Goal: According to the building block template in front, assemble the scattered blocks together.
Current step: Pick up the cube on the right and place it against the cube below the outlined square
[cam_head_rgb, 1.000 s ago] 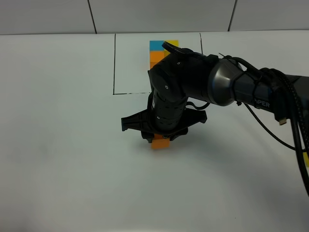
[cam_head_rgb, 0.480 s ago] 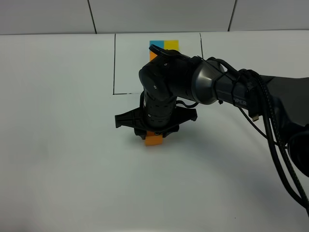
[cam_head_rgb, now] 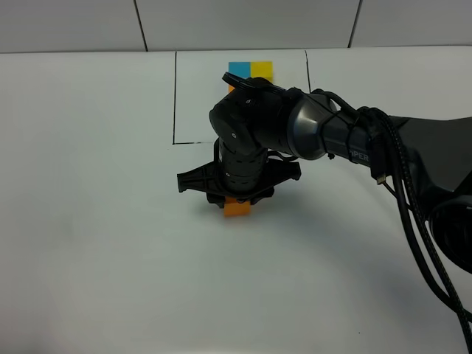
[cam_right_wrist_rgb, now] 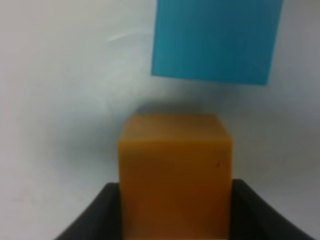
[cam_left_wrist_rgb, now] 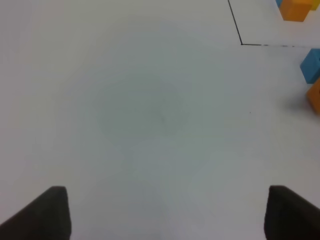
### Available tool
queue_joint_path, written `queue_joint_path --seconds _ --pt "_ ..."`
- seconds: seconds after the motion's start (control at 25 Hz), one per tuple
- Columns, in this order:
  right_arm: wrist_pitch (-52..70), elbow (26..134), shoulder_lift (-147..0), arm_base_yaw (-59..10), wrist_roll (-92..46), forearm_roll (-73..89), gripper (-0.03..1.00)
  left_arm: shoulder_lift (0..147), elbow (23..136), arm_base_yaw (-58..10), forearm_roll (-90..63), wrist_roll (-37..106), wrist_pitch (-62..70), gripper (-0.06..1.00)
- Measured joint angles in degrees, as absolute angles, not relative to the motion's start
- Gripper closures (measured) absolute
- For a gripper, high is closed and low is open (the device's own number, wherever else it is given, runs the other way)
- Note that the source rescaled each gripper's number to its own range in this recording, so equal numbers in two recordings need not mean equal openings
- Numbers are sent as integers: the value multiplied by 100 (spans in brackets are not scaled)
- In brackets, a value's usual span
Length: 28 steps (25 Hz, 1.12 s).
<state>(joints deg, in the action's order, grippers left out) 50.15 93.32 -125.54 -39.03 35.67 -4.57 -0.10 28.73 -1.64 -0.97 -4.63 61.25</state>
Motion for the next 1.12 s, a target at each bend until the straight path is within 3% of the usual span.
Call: queue_joint_path --seconds 1.12 --pt "4812 9381 -12715 -3864 4006 -643 96 -10 2873 -164 -97 -452 6125 27"
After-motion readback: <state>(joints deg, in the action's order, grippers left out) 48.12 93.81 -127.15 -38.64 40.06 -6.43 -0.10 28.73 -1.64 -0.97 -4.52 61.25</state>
